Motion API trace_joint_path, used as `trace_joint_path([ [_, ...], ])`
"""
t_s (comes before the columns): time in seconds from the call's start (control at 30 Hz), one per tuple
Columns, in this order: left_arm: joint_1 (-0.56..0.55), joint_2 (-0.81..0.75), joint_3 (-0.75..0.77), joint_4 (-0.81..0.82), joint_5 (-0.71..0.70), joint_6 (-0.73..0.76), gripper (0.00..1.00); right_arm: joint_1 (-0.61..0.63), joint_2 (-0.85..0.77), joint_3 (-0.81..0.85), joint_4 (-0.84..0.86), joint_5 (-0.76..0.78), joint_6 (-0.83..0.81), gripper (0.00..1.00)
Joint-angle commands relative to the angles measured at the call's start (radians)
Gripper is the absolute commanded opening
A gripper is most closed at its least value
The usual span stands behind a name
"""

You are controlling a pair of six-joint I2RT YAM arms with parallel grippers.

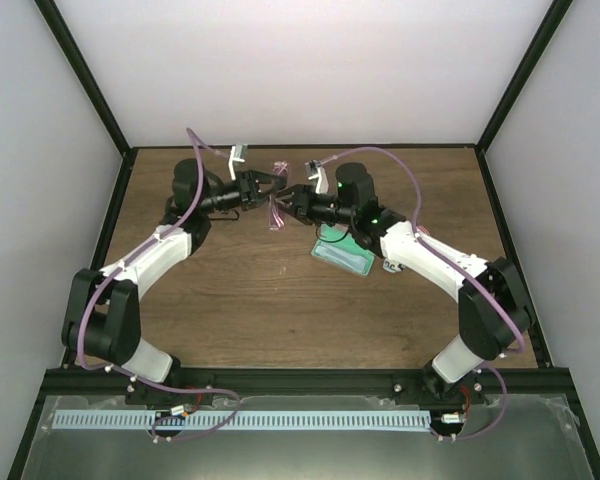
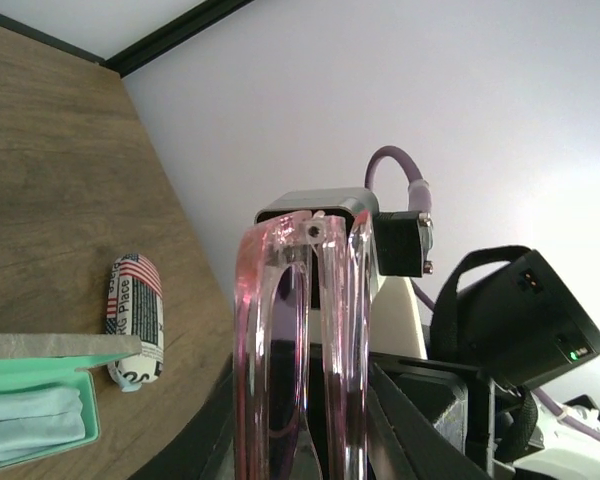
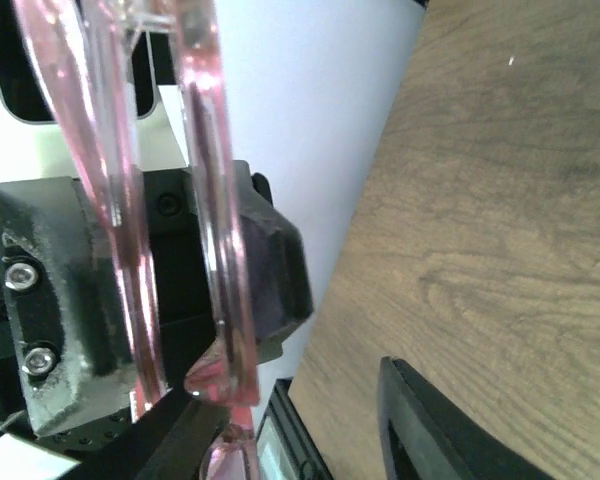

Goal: Organize the sunglasses
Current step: Pick up the sunglasses from the center of the board.

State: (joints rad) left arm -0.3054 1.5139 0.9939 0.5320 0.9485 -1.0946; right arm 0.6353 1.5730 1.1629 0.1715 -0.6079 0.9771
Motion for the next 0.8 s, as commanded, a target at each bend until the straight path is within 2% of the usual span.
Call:
trace_joint_path([
  [0.0,0.0,0.023,0.058,-0.004,0.004,0.043,0.23,0.011,-0.039,0.029,-0.092,0.037,-0.058,0.51],
  [0.07,0.002,0.033,0.079,-0.019,0.01,0.054,0.23,0.01,-0.067,0.028,-0.145,0.069,-0.092,0.61],
  [0.13,0.003,0.045,0.1,-0.034,0.025,0.068,0.23,0.005,-0.105,0.019,-0.186,0.091,-0.121,0.66],
  [0.27,0.005,0.071,0.129,-0.061,0.057,0.091,0.23,-0.028,-0.231,-0.041,-0.22,0.126,-0.139,0.68],
  [0.43,0.004,0.107,0.175,-0.149,0.139,0.166,0.24,-0.145,-0.372,-0.097,-0.216,0.078,-0.143,0.74],
  [0.5,0.005,0.11,0.181,-0.189,0.123,0.19,0.24,-0.187,-0.386,-0.081,-0.237,0.041,-0.171,0.75],
  [0.6,0.004,0.121,0.171,-0.134,0.136,0.148,0.24,-0.2,-0.368,-0.022,-0.306,0.006,-0.224,0.76],
  [0.77,-0.005,0.126,0.194,-0.175,0.194,0.204,0.24,-0.202,-0.333,0.0,-0.278,-0.045,-0.239,0.77],
])
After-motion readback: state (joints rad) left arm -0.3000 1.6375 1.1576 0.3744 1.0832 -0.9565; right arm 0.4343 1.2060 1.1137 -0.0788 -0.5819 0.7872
